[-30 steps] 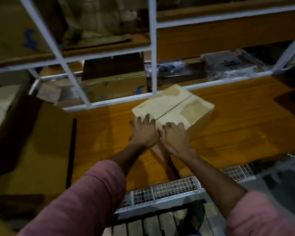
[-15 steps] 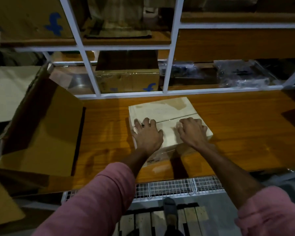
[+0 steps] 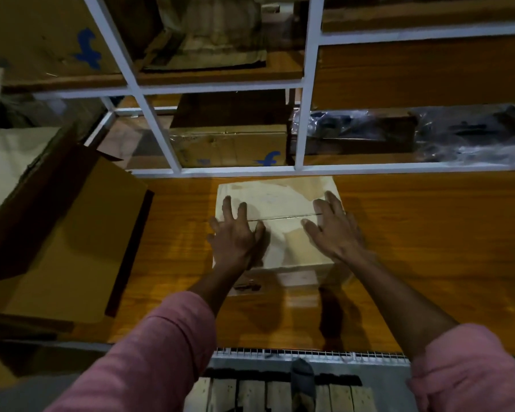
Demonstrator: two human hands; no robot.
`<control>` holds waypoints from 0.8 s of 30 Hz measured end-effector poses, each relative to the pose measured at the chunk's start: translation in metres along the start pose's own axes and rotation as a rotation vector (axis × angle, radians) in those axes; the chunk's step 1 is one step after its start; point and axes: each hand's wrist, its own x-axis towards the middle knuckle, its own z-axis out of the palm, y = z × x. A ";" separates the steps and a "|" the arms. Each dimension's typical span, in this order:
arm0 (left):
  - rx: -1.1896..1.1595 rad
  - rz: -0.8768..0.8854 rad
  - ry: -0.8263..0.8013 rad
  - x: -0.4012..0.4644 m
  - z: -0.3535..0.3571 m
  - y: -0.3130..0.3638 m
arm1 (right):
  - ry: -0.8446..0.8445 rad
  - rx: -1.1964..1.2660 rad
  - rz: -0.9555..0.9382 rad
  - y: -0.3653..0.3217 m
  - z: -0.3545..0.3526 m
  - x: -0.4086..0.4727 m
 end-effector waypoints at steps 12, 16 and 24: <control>-0.310 0.217 0.254 -0.029 -0.041 -0.034 | 0.386 0.266 -0.224 -0.021 0.002 -0.049; -0.216 0.334 0.207 -0.055 -0.047 -0.066 | 0.389 0.112 -0.140 -0.029 0.022 -0.089; -0.034 0.384 0.150 -0.084 -0.071 -0.077 | 0.397 -0.097 0.028 -0.049 0.013 -0.148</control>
